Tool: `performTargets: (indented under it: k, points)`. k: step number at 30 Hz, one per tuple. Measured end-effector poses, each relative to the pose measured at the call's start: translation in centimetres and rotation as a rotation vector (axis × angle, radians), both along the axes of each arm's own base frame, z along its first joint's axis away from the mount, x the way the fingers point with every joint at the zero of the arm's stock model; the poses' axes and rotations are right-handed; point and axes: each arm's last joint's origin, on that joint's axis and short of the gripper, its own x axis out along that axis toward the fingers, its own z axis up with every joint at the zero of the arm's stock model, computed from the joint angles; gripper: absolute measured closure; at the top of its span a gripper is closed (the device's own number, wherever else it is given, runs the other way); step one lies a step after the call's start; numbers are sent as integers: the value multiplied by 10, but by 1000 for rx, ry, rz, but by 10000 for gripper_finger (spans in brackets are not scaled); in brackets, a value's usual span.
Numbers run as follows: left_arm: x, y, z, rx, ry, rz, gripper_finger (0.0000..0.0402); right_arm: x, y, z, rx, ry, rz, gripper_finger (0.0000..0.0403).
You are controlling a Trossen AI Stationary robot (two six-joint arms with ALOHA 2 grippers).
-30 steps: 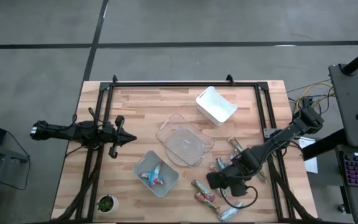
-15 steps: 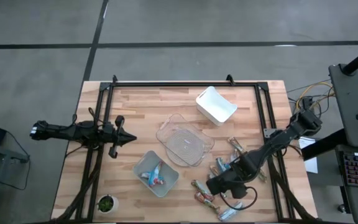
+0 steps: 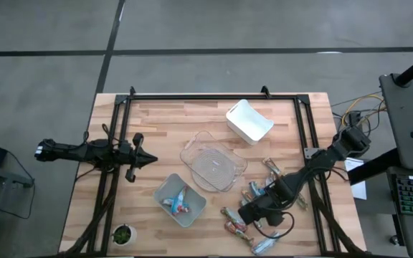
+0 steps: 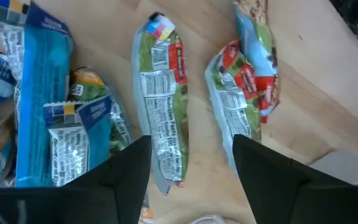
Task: Pick and place Granola Bars by type
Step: Put the red granola bar into the gray bin
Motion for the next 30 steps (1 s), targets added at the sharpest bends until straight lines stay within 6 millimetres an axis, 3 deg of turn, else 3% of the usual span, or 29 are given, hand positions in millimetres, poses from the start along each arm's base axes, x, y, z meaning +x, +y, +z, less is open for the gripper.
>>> performTargets:
  k: [30]
  points:
    - [0,0,0,0,0,0,401,3,6,-26,-32,7,6,186]
